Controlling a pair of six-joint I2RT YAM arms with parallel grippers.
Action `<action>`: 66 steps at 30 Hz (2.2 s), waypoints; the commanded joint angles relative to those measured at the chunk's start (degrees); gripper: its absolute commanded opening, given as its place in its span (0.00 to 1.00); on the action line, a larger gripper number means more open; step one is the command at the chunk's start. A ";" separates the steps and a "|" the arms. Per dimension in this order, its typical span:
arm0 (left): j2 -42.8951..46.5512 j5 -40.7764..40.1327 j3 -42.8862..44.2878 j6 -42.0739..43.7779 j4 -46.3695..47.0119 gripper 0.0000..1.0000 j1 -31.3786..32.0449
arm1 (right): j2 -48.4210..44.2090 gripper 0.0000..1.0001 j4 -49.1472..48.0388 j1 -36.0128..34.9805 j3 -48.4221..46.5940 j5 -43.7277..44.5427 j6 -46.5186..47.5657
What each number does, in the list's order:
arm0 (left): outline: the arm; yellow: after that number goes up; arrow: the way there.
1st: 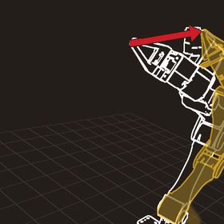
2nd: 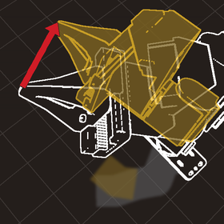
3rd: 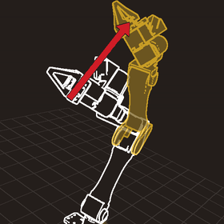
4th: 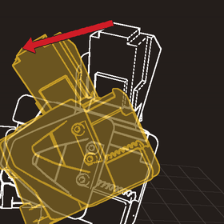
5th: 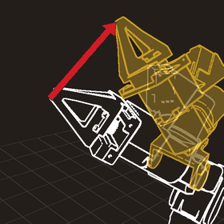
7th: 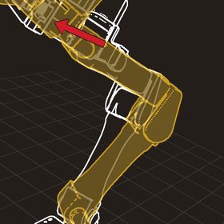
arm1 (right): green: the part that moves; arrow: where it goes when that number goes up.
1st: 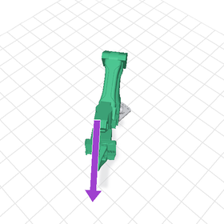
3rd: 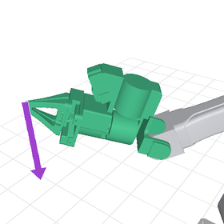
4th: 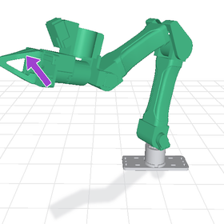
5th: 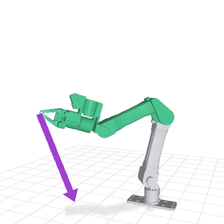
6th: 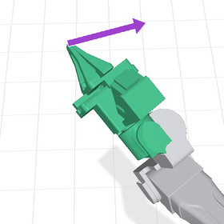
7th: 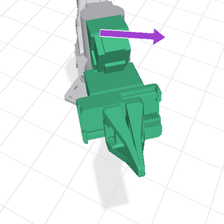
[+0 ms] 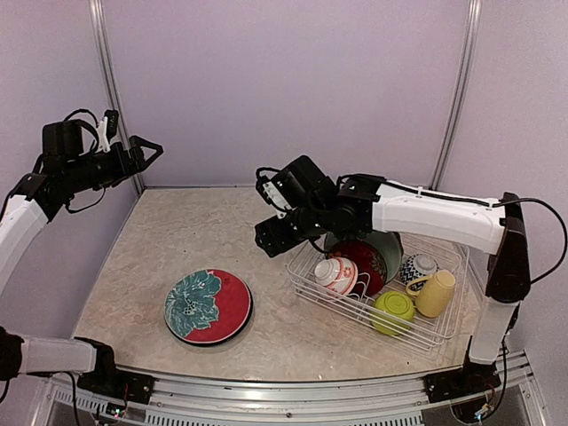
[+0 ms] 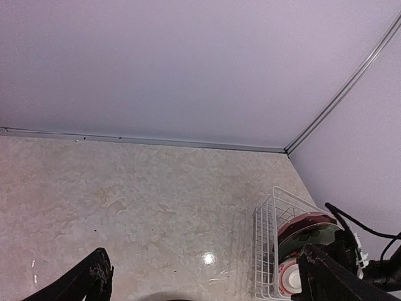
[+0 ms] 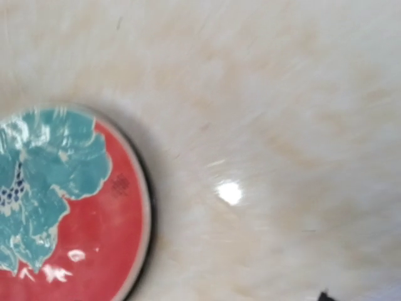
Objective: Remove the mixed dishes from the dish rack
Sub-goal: Grab the plate from the dish rack.
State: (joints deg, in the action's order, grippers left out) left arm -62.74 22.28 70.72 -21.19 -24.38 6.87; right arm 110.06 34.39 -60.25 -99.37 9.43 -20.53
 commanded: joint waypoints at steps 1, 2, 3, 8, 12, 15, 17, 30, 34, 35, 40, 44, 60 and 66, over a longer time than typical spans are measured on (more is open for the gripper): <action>0.26 0.61 -0.51 0.18 0.94 0.99 0.86 | -7.12 0.77 1.11 0.83 6.05 10.70 2.31; 0.19 0.65 -0.43 0.25 0.92 0.99 1.19 | -8.27 0.76 2.90 1.19 6.76 12.96 1.85; 0.17 0.45 -0.49 0.46 0.91 0.99 1.58 | -9.69 0.76 5.53 1.50 7.34 16.07 1.39; -0.38 0.15 -0.26 0.73 0.49 0.99 2.52 | -16.70 0.73 12.08 5.26 12.49 22.29 -0.66; -0.46 -0.33 -0.66 0.96 0.93 0.99 3.09 | -23.57 0.72 12.39 10.75 18.30 20.11 -1.06; -1.26 -0.33 0.07 1.09 0.01 0.99 3.59 | -28.70 0.71 11.49 13.32 21.33 19.50 -0.43; -1.35 -0.45 -0.05 1.47 0.14 0.99 4.09 | -31.29 0.71 10.94 15.61 22.86 18.36 -0.12; -3.08 0.42 0.75 1.57 -0.91 0.99 5.01 | -34.26 0.60 2.91 36.40 29.73 -8.67 8.60; -3.39 0.83 0.80 1.53 -0.97 0.99 5.27 | -31.61 0.60 2.44 38.59 28.95 -14.40 11.87; -3.75 0.51 1.15 1.77 -1.42 0.99 5.46 | -30.77 0.59 2.43 38.77 28.71 -15.12 12.78; -4.03 1.27 0.98 1.67 -1.20 0.99 5.47 | -27.52 0.54 4.49 38.80 27.05 -16.56 15.01; -4.66 2.44 1.55 1.24 -1.41 0.99 5.45 | -27.61 0.53 3.32 38.81 28.04 -16.33 16.94; -4.64 2.30 -0.13 1.37 0.44 0.99 5.22 | -18.92 0.32 4.15 40.30 25.63 -28.70 31.72; -7.57 4.84 1.18 -0.48 -0.66 0.99 3.41 | -17.05 0.21 9.43 40.70 21.35 -25.81 34.93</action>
State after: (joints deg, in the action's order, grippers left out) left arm -68.58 25.63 70.78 -20.73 -24.91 11.25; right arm 91.46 40.14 -19.55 -75.53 -14.04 13.65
